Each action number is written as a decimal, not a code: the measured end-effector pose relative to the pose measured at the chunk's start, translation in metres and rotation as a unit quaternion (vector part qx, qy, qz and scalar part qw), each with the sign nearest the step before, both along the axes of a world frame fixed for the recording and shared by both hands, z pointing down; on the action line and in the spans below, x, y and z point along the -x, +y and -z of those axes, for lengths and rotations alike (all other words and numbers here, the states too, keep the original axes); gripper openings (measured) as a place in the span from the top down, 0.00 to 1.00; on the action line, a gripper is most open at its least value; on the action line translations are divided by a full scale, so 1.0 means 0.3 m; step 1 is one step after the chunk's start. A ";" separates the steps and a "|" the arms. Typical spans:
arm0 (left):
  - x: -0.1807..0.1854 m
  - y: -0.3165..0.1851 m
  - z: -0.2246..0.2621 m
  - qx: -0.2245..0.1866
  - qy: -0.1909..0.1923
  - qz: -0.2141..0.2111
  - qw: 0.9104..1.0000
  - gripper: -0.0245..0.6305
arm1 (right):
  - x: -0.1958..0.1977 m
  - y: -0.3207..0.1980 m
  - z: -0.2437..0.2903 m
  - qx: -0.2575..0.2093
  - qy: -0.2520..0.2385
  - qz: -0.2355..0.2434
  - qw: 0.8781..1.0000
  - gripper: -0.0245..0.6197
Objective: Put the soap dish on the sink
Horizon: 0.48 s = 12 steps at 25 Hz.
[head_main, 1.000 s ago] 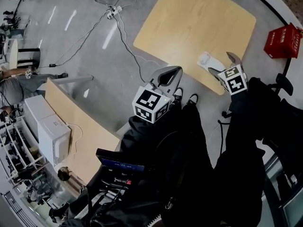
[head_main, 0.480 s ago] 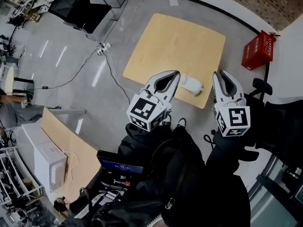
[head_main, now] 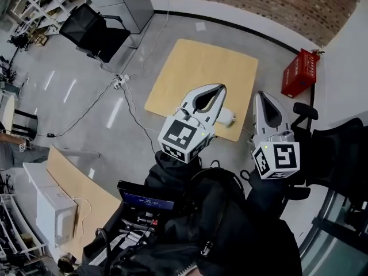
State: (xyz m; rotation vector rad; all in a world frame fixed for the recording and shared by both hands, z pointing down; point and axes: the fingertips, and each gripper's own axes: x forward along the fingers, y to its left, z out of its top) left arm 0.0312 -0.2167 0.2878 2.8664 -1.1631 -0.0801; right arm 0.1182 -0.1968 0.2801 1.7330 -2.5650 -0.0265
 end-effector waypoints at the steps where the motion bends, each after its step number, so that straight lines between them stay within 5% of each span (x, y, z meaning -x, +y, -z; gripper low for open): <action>1: -0.009 0.012 0.016 -0.008 -0.002 -0.002 1.000 0.96 | 0.011 0.013 0.014 -0.003 0.000 0.004 1.000 0.95; 12: 0.001 0.072 0.057 -0.028 -0.006 0.001 1.000 0.96 | 0.051 0.081 0.049 -0.025 0.002 0.005 1.000 0.95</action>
